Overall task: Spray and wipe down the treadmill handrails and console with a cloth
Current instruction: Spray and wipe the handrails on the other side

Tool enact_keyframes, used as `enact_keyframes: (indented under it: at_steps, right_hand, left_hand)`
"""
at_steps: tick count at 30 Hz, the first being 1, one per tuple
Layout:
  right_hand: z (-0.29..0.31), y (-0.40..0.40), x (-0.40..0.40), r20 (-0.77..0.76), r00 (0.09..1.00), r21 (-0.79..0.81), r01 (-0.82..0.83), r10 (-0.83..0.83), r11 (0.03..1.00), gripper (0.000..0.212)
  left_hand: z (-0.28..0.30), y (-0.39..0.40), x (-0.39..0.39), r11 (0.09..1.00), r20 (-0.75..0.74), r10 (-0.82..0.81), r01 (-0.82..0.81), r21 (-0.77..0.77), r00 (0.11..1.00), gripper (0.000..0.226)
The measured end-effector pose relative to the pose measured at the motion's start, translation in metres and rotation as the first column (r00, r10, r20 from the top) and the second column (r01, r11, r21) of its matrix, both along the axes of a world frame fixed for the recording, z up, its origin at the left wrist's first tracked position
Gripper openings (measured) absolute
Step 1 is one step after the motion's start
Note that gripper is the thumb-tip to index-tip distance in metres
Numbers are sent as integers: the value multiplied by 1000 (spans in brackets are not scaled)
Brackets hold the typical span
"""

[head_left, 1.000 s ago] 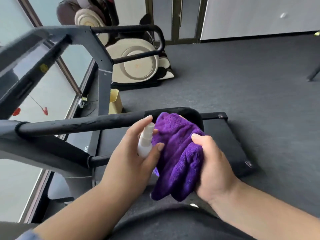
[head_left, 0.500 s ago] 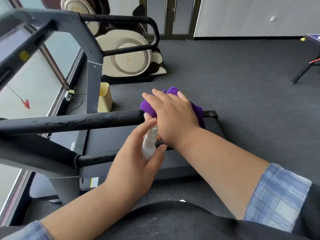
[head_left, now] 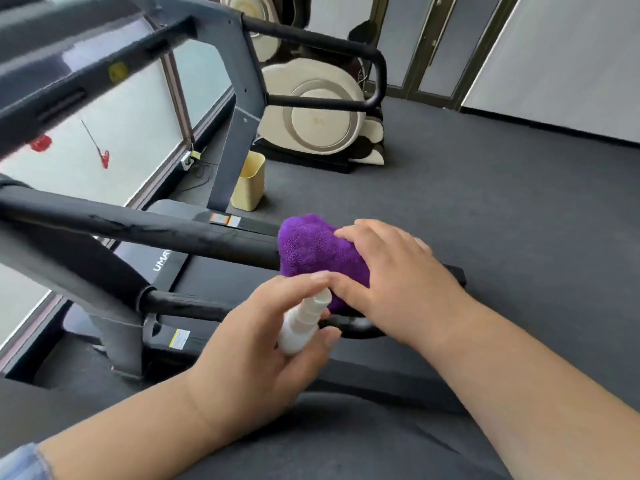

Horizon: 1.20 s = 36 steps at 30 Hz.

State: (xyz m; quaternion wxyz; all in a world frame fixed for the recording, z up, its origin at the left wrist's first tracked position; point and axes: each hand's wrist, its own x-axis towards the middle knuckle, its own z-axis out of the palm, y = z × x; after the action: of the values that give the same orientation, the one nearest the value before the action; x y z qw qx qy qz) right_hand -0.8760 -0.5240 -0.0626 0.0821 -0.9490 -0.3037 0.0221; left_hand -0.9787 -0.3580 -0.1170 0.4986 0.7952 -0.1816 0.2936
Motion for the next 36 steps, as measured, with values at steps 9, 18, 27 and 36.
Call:
enact_keyframes:
  at_steps: [9, 18, 27, 36]
  right_hand:
    - [1, 41, 16, 180, 908, -193, -344, 378, 919, 94]
    - [-4, 159, 21, 202, 837, -192, -475, 509, 859, 62]
    - [-6, 184, 21, 218, 803, -182, -525, 555, 831, 72]
    - [-10, 237, -5, 292, 842, -313, -364, 454, 877, 68]
  left_hand:
    - [-16, -19, -1, 962, -30, 233, -235, -141, 972, 50]
    - [-23, -31, -34, 724, -194, 628, -657, -211, 754, 60]
    - [-11, -19, -52, 620, -315, 692, -758, -201, 649, 56]
    - [-4, 40, -74, 581, -343, 705, -783, -222, 621, 55]
